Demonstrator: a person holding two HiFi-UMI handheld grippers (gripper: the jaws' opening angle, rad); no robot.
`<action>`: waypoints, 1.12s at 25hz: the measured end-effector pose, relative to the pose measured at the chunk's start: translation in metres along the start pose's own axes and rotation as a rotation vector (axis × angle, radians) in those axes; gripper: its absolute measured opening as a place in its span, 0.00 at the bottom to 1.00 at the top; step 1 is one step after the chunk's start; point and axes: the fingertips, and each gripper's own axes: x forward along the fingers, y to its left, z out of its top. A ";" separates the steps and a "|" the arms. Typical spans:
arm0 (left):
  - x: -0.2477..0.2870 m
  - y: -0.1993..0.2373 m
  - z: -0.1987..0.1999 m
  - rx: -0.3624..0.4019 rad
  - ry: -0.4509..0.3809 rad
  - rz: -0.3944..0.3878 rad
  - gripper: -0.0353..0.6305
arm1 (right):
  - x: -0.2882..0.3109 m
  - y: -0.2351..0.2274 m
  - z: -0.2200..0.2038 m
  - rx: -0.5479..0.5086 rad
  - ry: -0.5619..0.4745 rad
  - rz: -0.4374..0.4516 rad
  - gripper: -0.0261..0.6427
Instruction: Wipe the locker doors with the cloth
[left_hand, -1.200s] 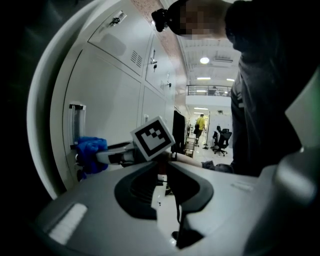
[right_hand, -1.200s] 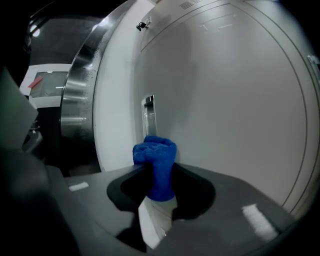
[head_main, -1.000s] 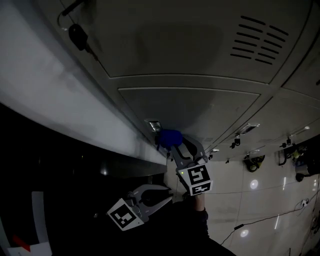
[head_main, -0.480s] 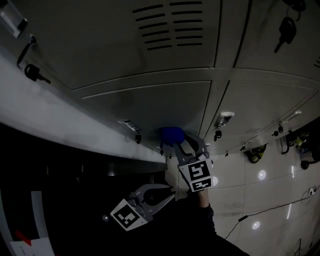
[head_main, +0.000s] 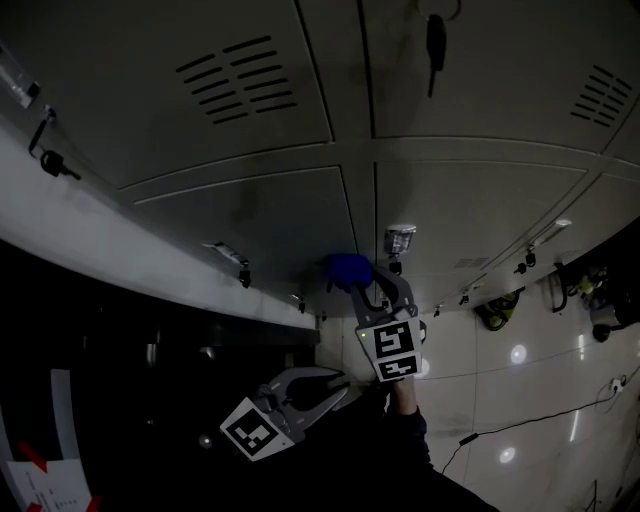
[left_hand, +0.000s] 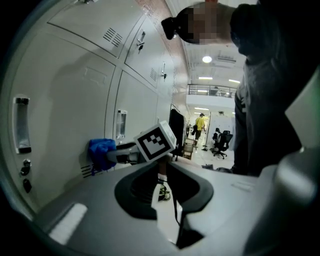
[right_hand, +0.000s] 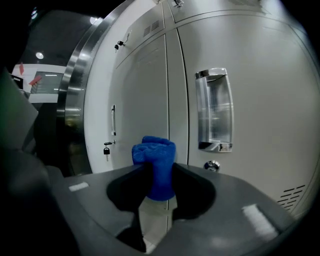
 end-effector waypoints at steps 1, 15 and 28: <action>0.002 -0.002 0.001 -0.001 -0.004 0.002 0.13 | -0.001 0.000 -0.001 -0.003 0.002 -0.001 0.22; -0.016 0.000 -0.008 -0.012 -0.013 0.033 0.13 | 0.012 0.034 -0.002 -0.019 -0.004 0.065 0.22; -0.091 0.041 -0.044 -0.038 0.008 0.051 0.13 | 0.084 0.144 -0.024 -0.041 0.041 0.184 0.22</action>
